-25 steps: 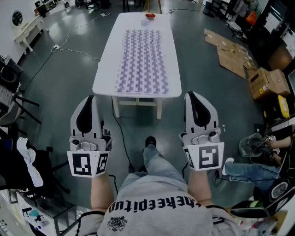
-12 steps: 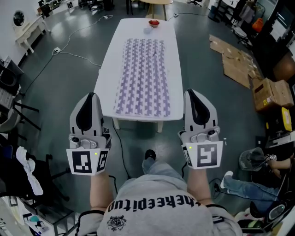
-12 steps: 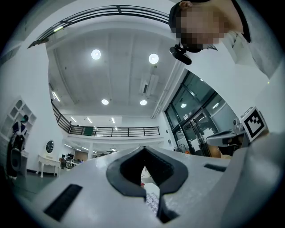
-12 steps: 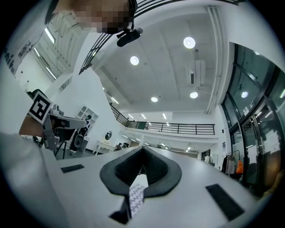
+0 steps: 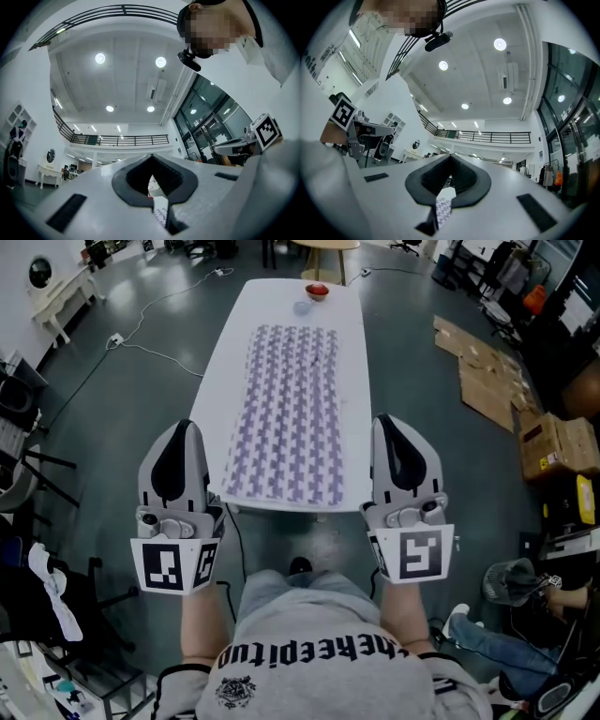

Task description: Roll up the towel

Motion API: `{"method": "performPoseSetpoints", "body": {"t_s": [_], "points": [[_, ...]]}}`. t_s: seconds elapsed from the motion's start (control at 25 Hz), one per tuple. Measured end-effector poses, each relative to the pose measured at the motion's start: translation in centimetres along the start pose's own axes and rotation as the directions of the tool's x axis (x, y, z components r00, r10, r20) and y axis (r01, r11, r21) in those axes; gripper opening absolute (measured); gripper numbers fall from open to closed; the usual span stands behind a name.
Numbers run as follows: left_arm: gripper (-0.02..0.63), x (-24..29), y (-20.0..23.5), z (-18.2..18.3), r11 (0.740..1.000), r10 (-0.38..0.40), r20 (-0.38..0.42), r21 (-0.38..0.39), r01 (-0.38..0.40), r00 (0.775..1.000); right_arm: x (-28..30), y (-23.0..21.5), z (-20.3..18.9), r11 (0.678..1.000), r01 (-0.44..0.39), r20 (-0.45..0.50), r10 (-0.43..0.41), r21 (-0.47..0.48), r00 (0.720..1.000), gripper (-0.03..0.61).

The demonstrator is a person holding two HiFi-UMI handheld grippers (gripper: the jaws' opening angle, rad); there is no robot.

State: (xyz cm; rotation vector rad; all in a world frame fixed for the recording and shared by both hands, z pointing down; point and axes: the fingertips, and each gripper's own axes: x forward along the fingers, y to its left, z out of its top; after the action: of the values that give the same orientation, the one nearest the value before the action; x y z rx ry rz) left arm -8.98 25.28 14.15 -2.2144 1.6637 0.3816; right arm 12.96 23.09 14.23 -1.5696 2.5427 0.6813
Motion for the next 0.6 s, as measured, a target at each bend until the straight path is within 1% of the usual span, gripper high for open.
{"method": "performPoseSetpoints", "body": {"t_s": [0.16,0.4,0.6], "points": [[0.003,1.4,-0.1,-1.3,1.000,-0.003,-0.021,0.002,0.003,1.000,1.3,-0.6,-1.1,1.000,-0.006,-0.004,0.006,0.024,1.000,0.002],[0.003,4.0,0.5,-3.5,1.000,-0.024,-0.055,0.007,0.024,0.998,3.8,-1.0,-3.4,0.999,-0.015,-0.042,0.016,0.039,0.999,0.002],[0.003,5.9,2.1,-6.6,0.999,-0.044,-0.099,0.012,0.046,0.994,6.4,-0.2,-6.5,0.999,-0.015,-0.116,0.019,0.041,0.993,0.002]]}}
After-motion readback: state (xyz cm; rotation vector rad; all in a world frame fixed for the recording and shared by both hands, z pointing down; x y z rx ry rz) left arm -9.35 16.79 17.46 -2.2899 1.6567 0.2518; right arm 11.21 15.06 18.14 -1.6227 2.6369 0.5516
